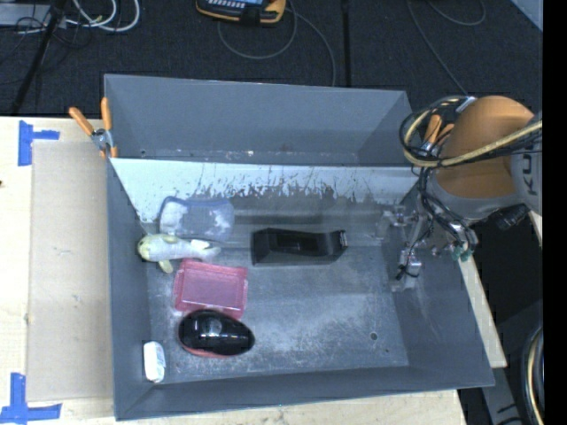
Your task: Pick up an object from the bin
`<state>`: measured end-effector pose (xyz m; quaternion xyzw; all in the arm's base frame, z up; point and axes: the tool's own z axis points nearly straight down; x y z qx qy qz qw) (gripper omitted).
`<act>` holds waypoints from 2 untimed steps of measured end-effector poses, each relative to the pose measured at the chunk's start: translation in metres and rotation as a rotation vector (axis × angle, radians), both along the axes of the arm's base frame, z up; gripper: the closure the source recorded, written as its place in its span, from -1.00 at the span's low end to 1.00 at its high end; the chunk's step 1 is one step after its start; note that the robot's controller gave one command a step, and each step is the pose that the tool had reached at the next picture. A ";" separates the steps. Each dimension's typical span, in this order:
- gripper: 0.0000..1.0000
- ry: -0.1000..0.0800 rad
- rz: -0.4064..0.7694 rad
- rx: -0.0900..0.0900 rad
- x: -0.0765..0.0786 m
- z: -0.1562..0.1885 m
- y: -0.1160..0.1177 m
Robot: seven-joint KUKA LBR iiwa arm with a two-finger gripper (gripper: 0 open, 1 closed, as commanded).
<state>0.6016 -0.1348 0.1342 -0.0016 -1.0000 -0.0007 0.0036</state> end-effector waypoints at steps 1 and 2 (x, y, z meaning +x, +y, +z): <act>-1.00 -0.006 0.003 -0.001 0.001 0.005 0.001; -1.00 -0.004 -0.083 0.000 0.018 -0.054 0.058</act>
Offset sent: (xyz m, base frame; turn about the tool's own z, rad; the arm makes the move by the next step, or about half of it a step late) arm 0.0191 0.0680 -0.0642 0.0898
